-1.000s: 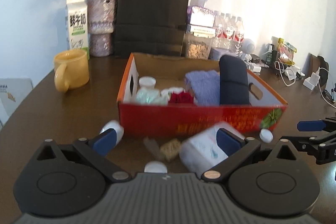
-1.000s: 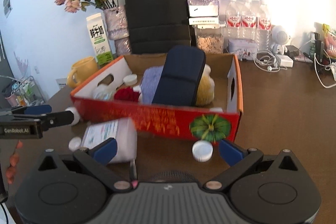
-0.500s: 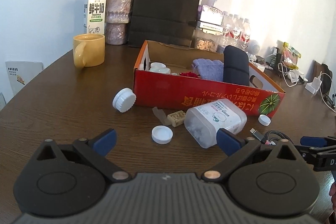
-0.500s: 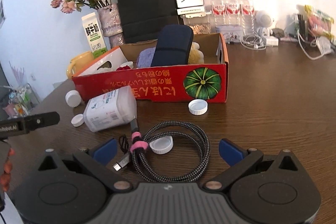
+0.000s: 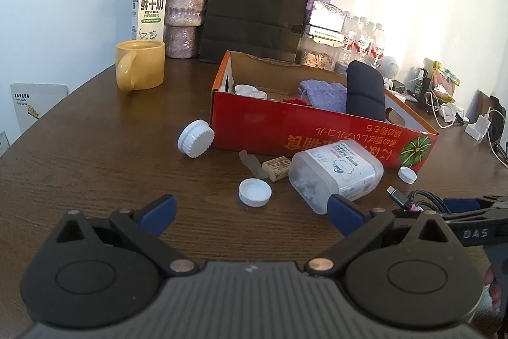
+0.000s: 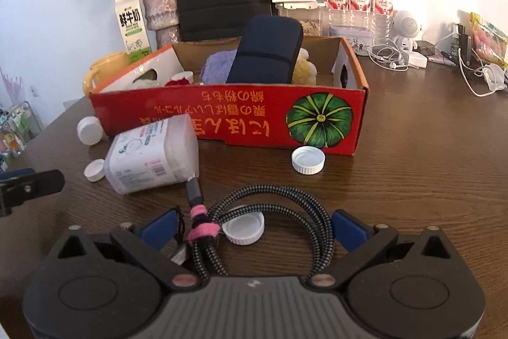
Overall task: Organize objects
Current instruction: 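Grasp the black-and-white braided cable with the right gripper, then grasp the small white bottle cap with the left gripper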
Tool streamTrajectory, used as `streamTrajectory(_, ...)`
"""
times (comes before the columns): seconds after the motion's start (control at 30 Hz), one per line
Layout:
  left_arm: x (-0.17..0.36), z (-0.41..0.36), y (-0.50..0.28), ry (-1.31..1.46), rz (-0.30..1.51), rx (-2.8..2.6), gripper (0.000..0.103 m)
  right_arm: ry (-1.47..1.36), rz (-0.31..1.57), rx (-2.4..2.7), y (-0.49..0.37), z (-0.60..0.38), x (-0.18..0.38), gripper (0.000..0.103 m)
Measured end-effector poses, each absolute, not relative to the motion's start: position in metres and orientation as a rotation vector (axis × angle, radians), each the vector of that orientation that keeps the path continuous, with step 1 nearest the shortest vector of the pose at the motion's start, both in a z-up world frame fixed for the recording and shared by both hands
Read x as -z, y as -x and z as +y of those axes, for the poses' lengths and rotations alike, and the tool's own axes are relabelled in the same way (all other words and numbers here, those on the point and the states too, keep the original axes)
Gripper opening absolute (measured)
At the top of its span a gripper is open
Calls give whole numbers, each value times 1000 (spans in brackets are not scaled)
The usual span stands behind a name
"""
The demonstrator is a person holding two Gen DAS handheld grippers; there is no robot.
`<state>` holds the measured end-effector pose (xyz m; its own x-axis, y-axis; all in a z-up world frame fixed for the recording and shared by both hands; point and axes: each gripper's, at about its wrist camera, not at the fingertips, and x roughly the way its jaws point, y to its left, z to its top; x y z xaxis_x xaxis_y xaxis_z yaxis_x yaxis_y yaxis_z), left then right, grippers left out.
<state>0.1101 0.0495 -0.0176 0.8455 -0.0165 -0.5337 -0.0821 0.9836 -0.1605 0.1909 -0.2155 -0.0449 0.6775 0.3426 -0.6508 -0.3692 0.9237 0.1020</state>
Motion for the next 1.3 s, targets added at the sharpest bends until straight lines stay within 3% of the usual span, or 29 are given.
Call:
streamTrajectory(0.53, 24, 50, -115, 183, 587, -23, 103, 105, 695, -407, -187, -209, 56, 103)
streamTrajectory(0.67, 26, 51, -117, 180, 595, -29, 103, 98, 671, -445, -183, -212, 55, 94)
streamTrajectory(1.3, 36, 52, -145, 83, 633, -41, 103, -18, 496, -435, -171, -236, 41, 93)
